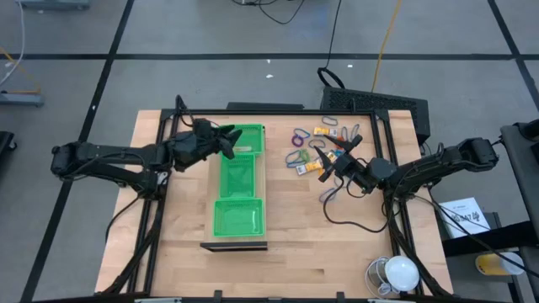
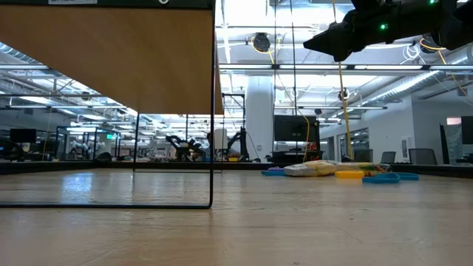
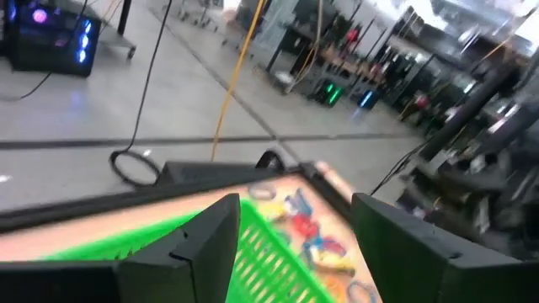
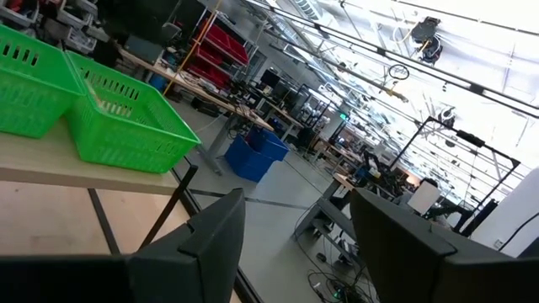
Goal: Pick & Place Office Desk Supplies
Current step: Put the yellow crayon box into the top green bin on the shelf
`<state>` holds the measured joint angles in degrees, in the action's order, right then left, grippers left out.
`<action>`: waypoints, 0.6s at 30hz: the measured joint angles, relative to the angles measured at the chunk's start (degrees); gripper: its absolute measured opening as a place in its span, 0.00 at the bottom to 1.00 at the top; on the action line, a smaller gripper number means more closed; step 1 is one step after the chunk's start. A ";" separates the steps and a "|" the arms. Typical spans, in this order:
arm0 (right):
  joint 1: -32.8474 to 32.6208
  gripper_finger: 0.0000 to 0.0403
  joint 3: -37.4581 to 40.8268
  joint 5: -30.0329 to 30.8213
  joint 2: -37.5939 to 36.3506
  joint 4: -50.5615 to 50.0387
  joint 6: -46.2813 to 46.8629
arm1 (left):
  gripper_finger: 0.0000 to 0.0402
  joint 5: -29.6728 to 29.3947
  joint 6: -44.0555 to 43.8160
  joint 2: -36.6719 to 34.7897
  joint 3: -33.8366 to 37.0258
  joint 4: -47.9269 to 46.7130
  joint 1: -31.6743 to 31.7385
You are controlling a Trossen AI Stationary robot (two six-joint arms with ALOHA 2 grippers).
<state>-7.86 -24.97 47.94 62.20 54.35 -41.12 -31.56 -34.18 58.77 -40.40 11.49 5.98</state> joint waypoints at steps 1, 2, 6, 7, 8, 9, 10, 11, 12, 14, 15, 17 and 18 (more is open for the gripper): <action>0.00 0.51 0.00 0.00 0.02 -0.04 0.06 | 0.60 0.03 0.17 -0.58 0.02 -0.11 0.00; 0.00 0.51 0.00 0.00 0.02 -0.40 0.90 | 0.60 0.09 0.52 -1.18 0.09 -0.18 0.00; 1.52 0.50 -0.02 -2.68 0.02 -4.08 10.80 | 0.60 1.92 1.39 -5.27 0.07 0.87 -0.02; 2.73 0.50 -0.02 -4.84 -0.01 -5.62 13.67 | 0.60 2.06 2.65 -6.40 0.07 0.87 -0.02; 4.06 0.49 -0.02 -7.93 0.01 -7.44 16.65 | 0.60 2.06 4.44 -7.45 0.07 0.91 -0.04; 5.60 0.48 -0.02 -11.40 0.04 -9.13 19.64 | 0.60 2.03 5.79 -8.32 0.07 0.97 -0.03; 7.36 0.48 -0.02 -14.40 0.06 -10.71 22.47 | 0.60 2.02 6.60 -9.03 0.07 0.99 -0.02; 9.00 0.47 -0.03 -16.51 0.03 -12.29 24.79 | 0.60 2.02 6.79 -9.54 0.07 0.91 -0.02; 10.83 0.47 -0.21 -18.15 -0.01 -14.72 27.00 | 0.60 2.02 6.90 -9.82 0.07 0.87 -0.02; 14.33 0.45 -1.30 -19.49 -0.03 -22.61 30.51 | 0.60 2.02 7.03 -9.82 0.07 0.73 -0.02; 15.88 0.45 -2.24 -19.54 -0.08 -28.37 32.38 | 0.60 2.02 7.05 -9.70 0.07 0.46 -0.02; 18.74 0.44 -4.69 -19.53 -0.09 -40.52 36.82 | 0.60 2.02 7.07 -9.29 0.07 -0.14 -0.02; 19.89 0.43 -5.76 -19.53 -0.13 -46.02 39.44 | 0.60 2.02 7.07 -8.99 0.07 -0.27 -0.02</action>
<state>12.03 -30.73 28.41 62.07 8.33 -1.69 -29.54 -27.11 49.77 -40.34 11.22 5.96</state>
